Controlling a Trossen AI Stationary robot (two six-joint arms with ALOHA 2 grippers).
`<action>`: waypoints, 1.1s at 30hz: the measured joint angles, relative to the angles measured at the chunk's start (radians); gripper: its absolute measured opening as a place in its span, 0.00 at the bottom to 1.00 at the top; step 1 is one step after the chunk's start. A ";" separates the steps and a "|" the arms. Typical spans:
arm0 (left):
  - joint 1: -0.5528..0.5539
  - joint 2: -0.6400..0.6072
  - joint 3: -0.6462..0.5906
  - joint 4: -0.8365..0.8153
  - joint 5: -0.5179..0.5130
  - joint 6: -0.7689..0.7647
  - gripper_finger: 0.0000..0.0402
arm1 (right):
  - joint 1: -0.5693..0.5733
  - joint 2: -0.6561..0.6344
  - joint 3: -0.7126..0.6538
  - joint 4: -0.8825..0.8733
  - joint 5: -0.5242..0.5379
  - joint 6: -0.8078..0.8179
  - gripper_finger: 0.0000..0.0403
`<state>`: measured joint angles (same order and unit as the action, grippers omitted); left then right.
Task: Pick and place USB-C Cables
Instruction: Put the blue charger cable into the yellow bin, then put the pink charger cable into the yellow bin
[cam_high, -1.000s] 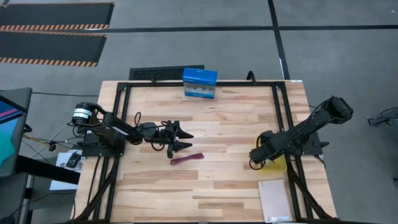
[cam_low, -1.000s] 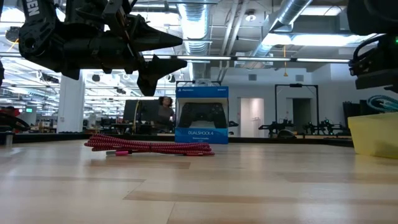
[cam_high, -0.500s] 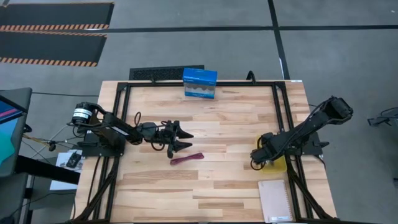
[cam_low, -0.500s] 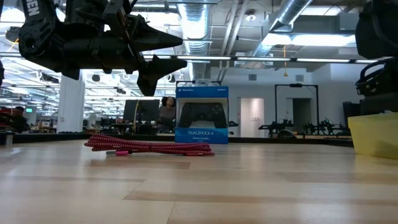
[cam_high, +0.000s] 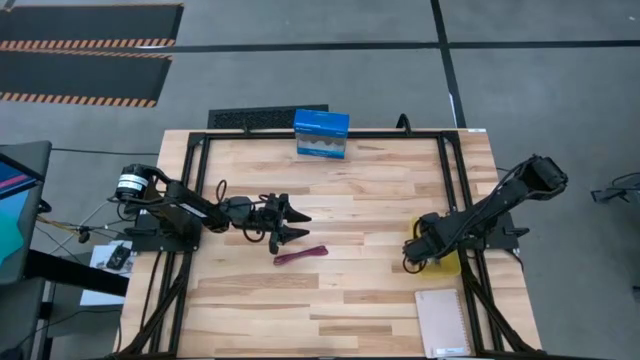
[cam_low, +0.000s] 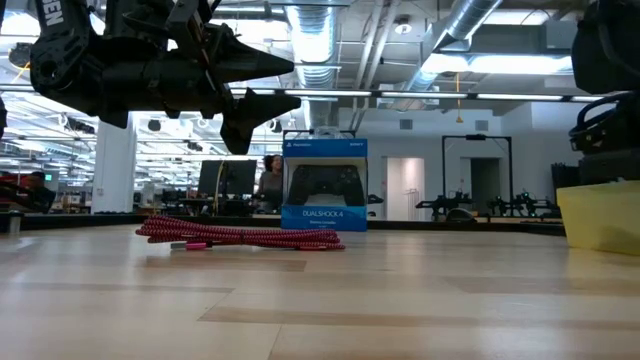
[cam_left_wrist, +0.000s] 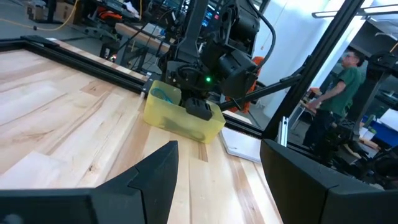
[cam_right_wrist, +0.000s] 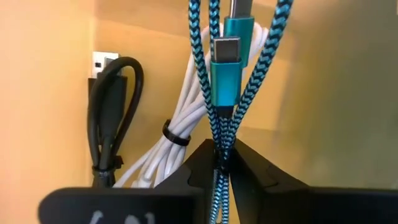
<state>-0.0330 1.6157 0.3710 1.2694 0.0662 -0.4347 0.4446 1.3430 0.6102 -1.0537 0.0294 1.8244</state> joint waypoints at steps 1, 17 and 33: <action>0.000 0.000 0.000 0.000 0.000 0.000 0.53 | 0.000 0.000 0.000 0.002 0.008 0.000 0.19; 0.000 0.000 0.000 -0.001 0.002 -0.031 0.53 | 0.000 0.000 0.001 0.038 0.043 -0.023 0.41; 0.018 0.000 0.000 -0.067 0.008 -0.058 0.53 | -0.002 -0.003 0.192 -0.185 0.101 -0.143 0.38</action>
<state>-0.0151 1.6157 0.3710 1.2025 0.0747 -0.4925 0.4431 1.3399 0.8023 -1.2385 0.1303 1.6816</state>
